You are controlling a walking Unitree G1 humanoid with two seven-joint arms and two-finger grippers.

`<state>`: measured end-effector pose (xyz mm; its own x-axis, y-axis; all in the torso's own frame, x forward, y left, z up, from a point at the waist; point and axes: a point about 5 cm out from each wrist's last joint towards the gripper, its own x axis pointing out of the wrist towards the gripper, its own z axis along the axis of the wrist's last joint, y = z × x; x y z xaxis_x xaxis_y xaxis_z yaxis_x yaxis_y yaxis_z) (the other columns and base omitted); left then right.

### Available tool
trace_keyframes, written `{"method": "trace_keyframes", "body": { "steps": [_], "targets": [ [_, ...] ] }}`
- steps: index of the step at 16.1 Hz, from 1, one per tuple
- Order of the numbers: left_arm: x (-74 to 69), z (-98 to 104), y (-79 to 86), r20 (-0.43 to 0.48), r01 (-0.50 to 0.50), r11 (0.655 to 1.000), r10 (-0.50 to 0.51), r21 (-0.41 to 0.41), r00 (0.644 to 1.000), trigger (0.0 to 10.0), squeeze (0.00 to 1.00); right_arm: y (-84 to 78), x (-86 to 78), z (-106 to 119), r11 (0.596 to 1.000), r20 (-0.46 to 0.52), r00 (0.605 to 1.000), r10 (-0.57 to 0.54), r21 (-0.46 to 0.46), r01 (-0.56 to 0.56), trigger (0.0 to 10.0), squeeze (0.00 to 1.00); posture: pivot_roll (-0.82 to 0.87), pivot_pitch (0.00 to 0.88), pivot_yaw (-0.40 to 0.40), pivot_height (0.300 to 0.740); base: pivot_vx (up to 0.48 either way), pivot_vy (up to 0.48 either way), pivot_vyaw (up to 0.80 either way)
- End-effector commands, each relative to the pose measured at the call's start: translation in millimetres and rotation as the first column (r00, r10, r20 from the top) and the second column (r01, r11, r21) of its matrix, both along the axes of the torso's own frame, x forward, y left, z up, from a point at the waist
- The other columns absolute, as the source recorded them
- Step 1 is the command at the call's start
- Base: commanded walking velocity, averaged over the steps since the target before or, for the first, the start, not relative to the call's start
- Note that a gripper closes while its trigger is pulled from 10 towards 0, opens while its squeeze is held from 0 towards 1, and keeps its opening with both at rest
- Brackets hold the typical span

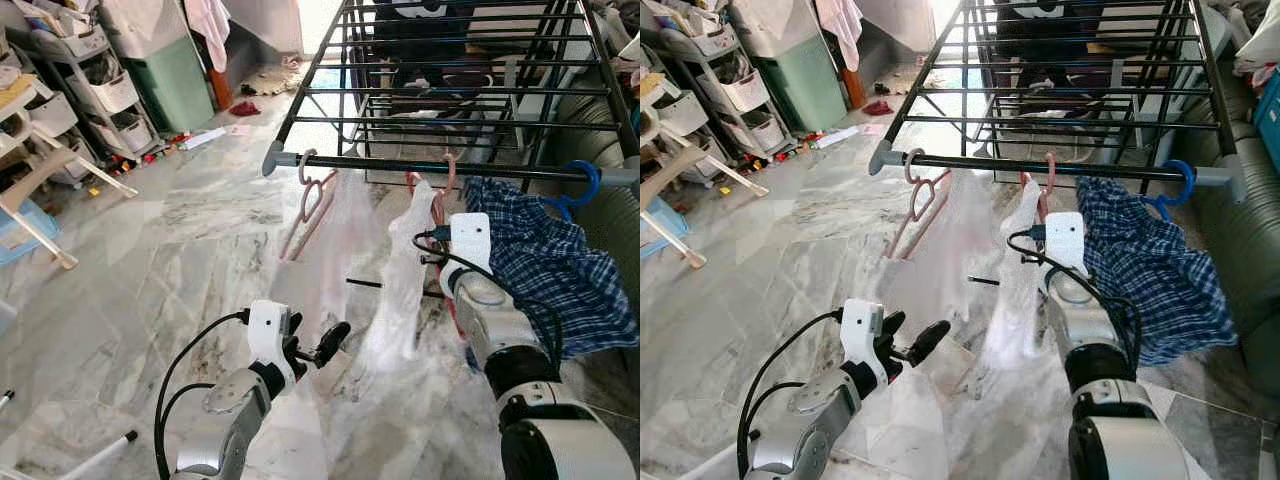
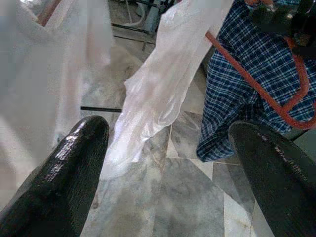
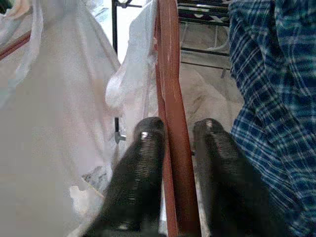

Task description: Hang hanger

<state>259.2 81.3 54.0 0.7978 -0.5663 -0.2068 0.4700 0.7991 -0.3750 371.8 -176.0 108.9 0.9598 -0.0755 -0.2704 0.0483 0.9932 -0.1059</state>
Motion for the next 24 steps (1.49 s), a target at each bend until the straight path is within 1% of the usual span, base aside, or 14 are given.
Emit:
{"method": "trace_keyframes", "body": {
  "steps": [1,8,14,16,18,20,24],
  "targets": [
    [-0.2,3,2.0,0.009,0.007,1.000,-0.007,0.003,1.000,10.0,0.00,6.4,4.2,5,1.000,0.018,1.000,0.010,0.011,-0.010,10.0,1.00,-0.14,0.077,0.113,0.740,0.000,0.000,0.00],
    [-0.4,3,2.0,0.005,0.015,1.000,-0.015,0.003,1.000,10.0,0.00,6.7,8.3,10,0.999,0.056,0.998,-0.017,0.039,0.015,10.0,1.00,-0.14,0.073,0.115,0.740,0.000,0.000,0.00],
    [1.4,3,1.5,0.006,0.014,1.000,-0.014,0.009,1.000,10.0,0.00,9.4,5.1,5,0.998,0.065,0.998,-0.011,0.059,0.007,10.0,1.00,-0.15,0.070,0.115,0.740,0.000,0.000,0.00],
    [1.2,3,1.4,0.005,0.012,1.000,-0.012,0.008,1.000,10.0,0.00,11.0,2.6,4,0.998,0.069,0.998,-0.002,0.069,-0.003,10.0,1.00,-0.15,0.068,0.114,0.740,0.000,0.000,0.00],
    [1.3,3,1.7,0.005,0.012,1.000,-0.012,0.009,1.000,10.0,0.00,13.2,-1.1,2,0.998,0.081,0.996,0.021,0.052,-0.025,10.0,1.00,-0.15,0.065,0.116,0.740,0.000,0.000,0.00],
    [2.5,3,2.1,0.007,0.013,1.000,-0.013,0.008,1.000,10.0,0.00,12.4,-5.8,2,0.999,0.100,0.995,0.018,0.045,-0.023,10.0,1.00,-0.15,0.062,0.119,0.740,0.000,0.000,0.00],
    [5.1,4,2.8,0.013,0.012,1.000,-0.012,0.015,1.000,10.0,0.00,6.6,-21.6,-1,1.000,0.135,0.991,-0.001,0.017,-0.001,10.0,1.00,-0.16,0.056,0.130,0.740,0.000,0.000,0.00]
  ]
}}
